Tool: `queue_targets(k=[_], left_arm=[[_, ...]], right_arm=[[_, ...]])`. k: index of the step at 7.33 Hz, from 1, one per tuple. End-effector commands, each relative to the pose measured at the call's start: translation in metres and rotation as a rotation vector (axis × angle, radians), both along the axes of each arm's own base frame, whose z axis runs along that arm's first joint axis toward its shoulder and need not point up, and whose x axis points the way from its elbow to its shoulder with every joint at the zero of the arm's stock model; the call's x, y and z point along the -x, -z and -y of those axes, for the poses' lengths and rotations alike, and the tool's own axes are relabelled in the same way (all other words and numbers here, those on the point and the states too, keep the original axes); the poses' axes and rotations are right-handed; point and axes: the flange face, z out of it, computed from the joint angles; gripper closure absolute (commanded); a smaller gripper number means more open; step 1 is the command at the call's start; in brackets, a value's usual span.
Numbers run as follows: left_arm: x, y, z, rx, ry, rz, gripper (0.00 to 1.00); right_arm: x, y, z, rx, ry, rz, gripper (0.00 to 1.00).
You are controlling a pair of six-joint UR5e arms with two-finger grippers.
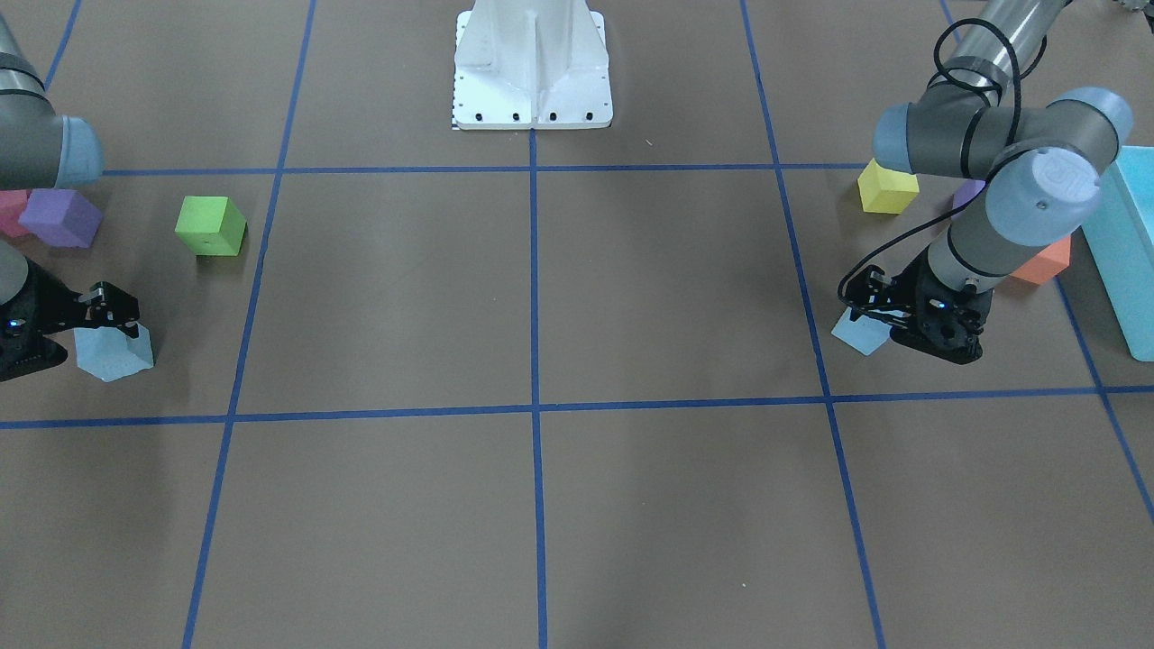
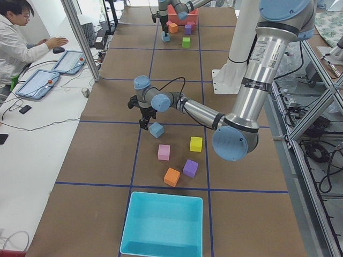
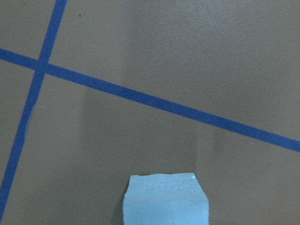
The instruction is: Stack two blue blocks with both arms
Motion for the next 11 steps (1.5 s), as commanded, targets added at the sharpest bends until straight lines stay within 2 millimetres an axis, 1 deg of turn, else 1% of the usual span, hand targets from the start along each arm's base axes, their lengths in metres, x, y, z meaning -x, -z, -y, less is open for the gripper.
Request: queue_targets(k=[1,2,3,4,5,6,7,8,10,11], left_arm=[[0.0,0.001,0.0,0.002,-0.001,-0.004,0.03],[0.0,-0.001,-0.001,0.003,-0.002,-0.002,0.03],[0.0,-0.001,-0.001,0.003,-0.002,-0.002,0.03],[0.0,-0.001,0.0,0.001,-0.002,-0.001,0.03],[0.0,-0.002,0.0,0.002,-0.001,0.003,0.03],[0.001,-0.003,0.0,-0.002,0.001,0.007,0.03],[0.001,-0.002,0.0,-0.015,-0.012,0.007,0.03],[0.001,-0.004,-0.001,-0.042,-0.042,0.008,0.03],[0.0,-0.001,-0.005,-0.047,-0.047,0.003,0.03],[-0.009,-0.001,-0.01,-0.049,-0.066,0.002,0.03]], right_arm=[[0.018,-0.008,-0.006,0.013,-0.025,0.018,0.0],[0.02,-0.007,-0.007,0.0,-0.025,0.019,0.06],[0.021,-0.006,-0.007,-0.007,-0.024,0.025,0.2],[0.02,-0.006,-0.007,-0.014,-0.018,0.024,0.3],[0.019,-0.001,-0.006,-0.022,-0.019,0.029,0.38],[0.018,0.0,-0.006,-0.023,-0.02,0.031,0.4],[0.019,0.007,-0.006,-0.031,-0.016,0.041,0.4],[0.019,0.024,-0.007,-0.033,-0.019,0.055,0.39],[0.021,0.049,-0.006,-0.019,-0.02,0.047,0.39],[0.024,0.077,-0.002,-0.003,-0.027,0.039,0.39]])
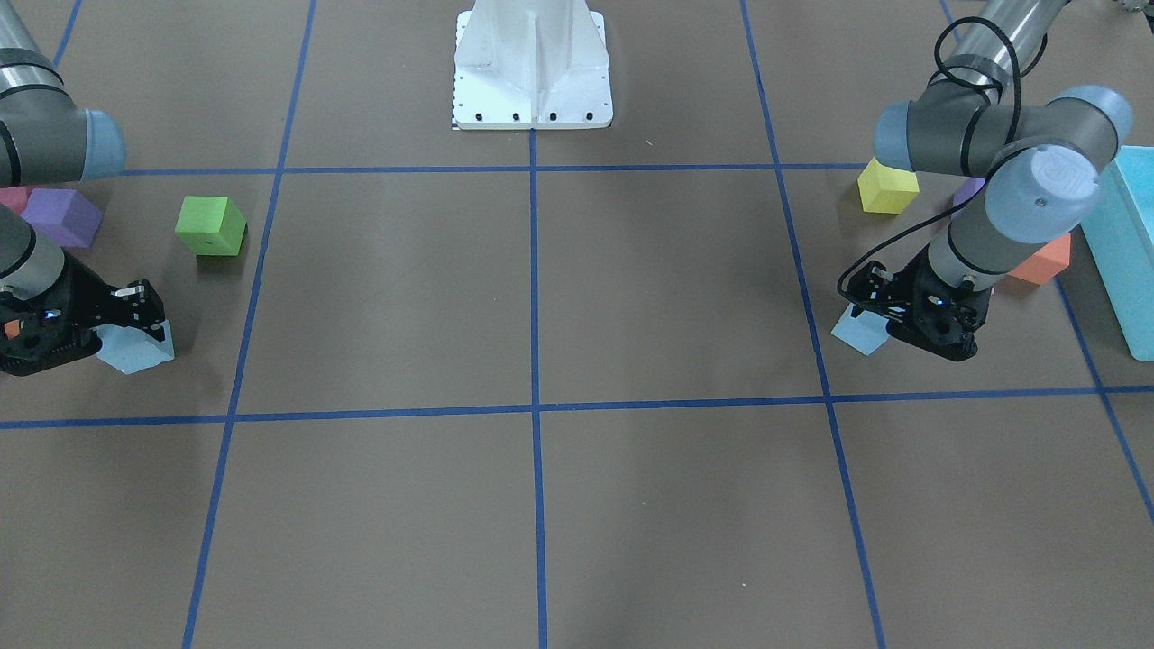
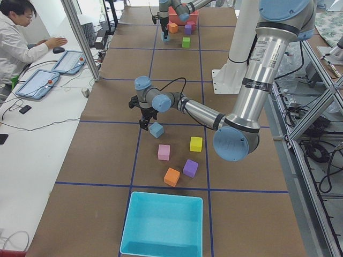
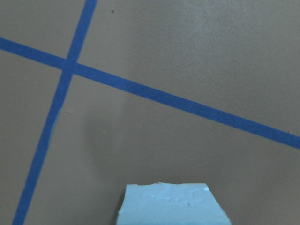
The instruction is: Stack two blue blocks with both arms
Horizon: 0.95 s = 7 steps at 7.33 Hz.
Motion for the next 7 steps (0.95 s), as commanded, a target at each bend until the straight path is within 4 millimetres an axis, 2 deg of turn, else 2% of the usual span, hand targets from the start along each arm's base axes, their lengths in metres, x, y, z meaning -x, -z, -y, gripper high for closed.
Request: queue_targets(k=[1,3,5,6,7], left_arm=[[-0.022,-0.001,-0.012,-0.001,-0.042,0.003,0.04],[-0.027,-0.005,-0.016,0.002,-0.055,0.006,0.05],[-0.029,-0.012,-0.02,0.011,-0.063,0.014,0.06],[-0.029,-0.017,-0.02,0.017,-0.063,0.018,0.07],[-0.031,-0.023,-0.018,0.026,-0.062,0.023,0.15]], right_arm=[[0.008,0.057,0.013,0.046,-0.041,-0.014,0.39],[0.016,0.081,0.022,0.063,-0.07,-0.006,0.39],[0.031,0.125,0.038,0.104,-0.11,-0.002,0.39],[0.046,0.143,0.039,0.123,-0.122,0.007,0.39],[0.068,0.165,0.038,0.147,-0.142,0.025,0.39]])
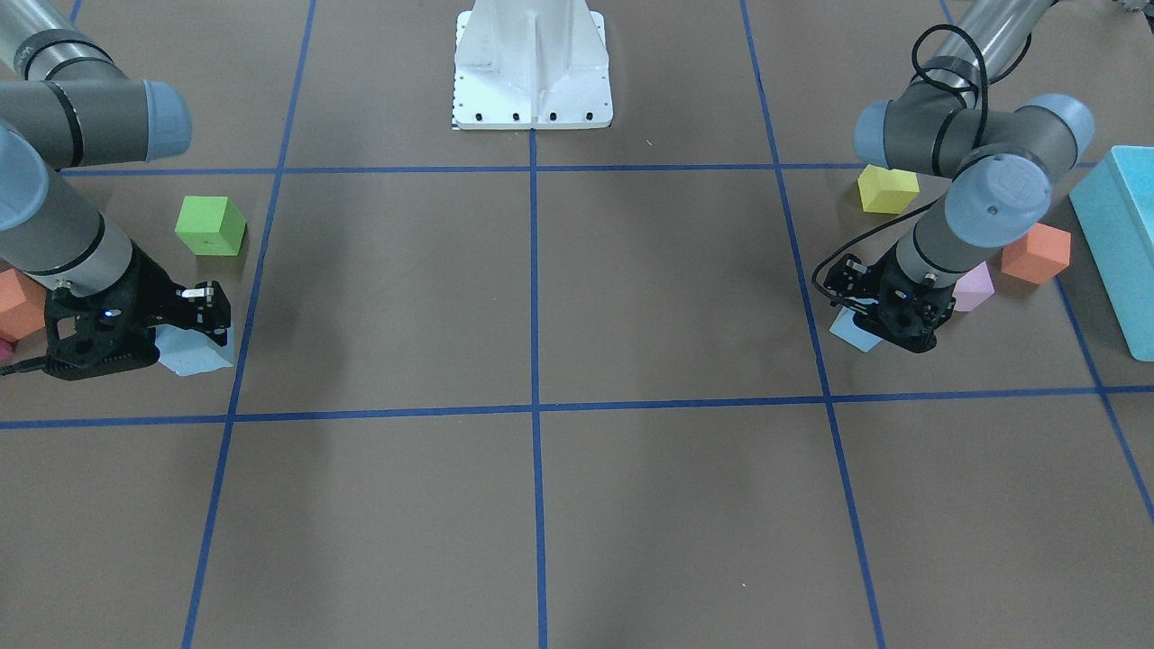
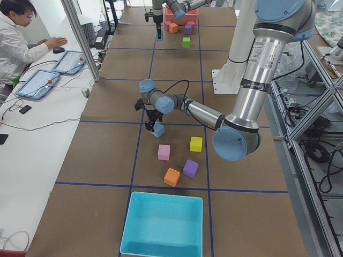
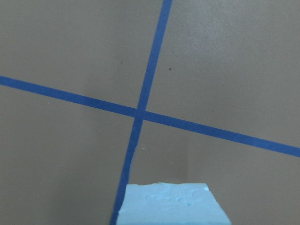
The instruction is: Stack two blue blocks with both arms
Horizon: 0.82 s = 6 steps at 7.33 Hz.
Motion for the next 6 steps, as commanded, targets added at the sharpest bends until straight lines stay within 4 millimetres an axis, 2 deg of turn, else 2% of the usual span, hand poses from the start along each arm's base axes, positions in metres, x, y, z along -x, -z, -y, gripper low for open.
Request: queue_targets(k=[1,2,3,4,5,6], left_arm=[[-0.001,-0.008,0.001,0.013,0.004,0.006,0.27],[-0.002,-0.004,0.002,0.026,0.021,0.004,0.45],[-0.003,0.002,0.002,0.03,0.022,-0.005,0.53],[0.003,0.009,0.006,0.033,0.035,-0.01,0.53],[0.01,0.033,0.015,0.136,0.093,-0.024,0.53],[0.013,0.069,0.025,0.213,0.162,-0.028,0.53]], right_arm=[[0.041,0.046,-0.002,0.042,-0.048,0.027,0.39],[0.061,0.07,-0.006,0.067,-0.079,0.036,0.39],[0.079,0.103,-0.006,0.075,-0.1,0.027,0.39],[0.097,0.132,-0.01,0.087,-0.105,0.022,0.39],[0.122,0.151,-0.015,0.102,-0.126,0.022,0.39],[0.159,0.178,-0.021,0.115,-0.151,0.021,0.39]])
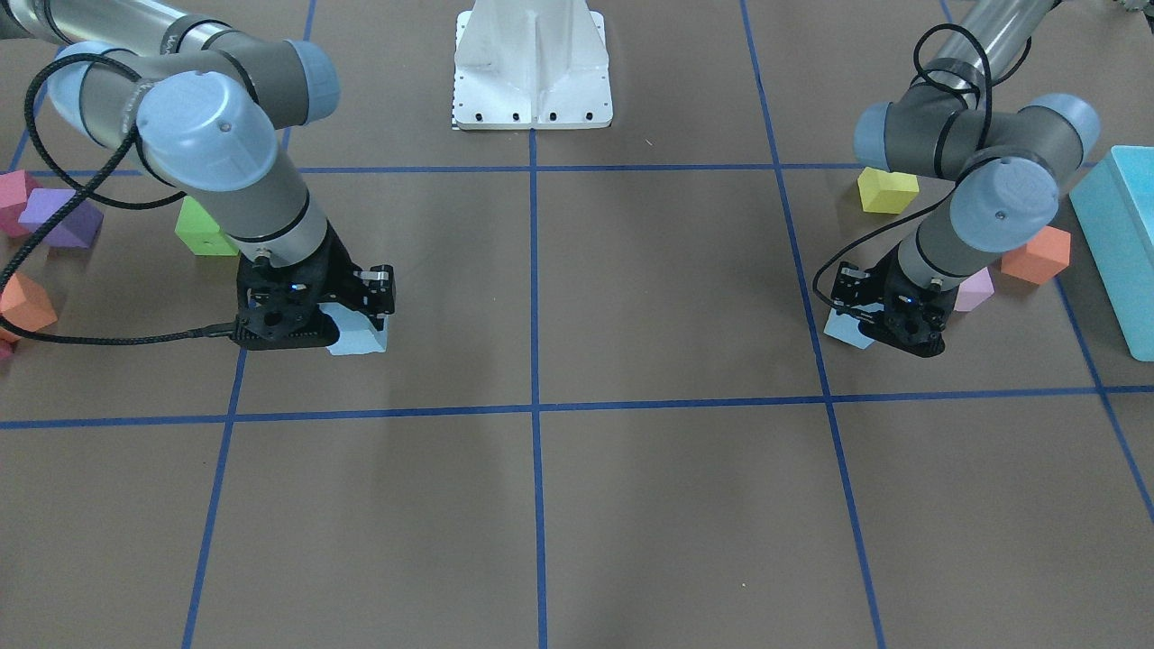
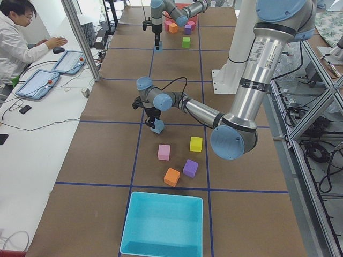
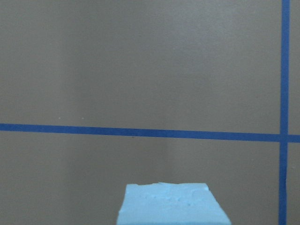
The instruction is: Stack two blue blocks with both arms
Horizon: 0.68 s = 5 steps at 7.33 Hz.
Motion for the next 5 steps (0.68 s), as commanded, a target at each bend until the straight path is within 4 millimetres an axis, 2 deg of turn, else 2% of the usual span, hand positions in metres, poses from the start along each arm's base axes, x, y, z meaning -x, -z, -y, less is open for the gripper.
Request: queue_targets(k=[1,2,4,5], left_arm=[[0.003,0.063,0.016,0.178,0.167,-0.01,0.52],[-0.002,0.083,0.02,0.224,0.223,-0.023,0.51],[-0.009,0.109,0.027,0.311,0.327,-0.035,0.51],[-0.013,0.123,0.03,0.334,0.358,-0.044,0.51]], right_arm=[[0.077,0.057,-0.014,0.037,-0.055,-0.006,0.39],[0.1,0.068,-0.019,0.058,-0.07,-0.013,0.39],[0.133,0.074,-0.033,0.071,-0.08,-0.035,0.39],[0.157,0.088,-0.034,0.072,-0.103,-0.052,0.39]])
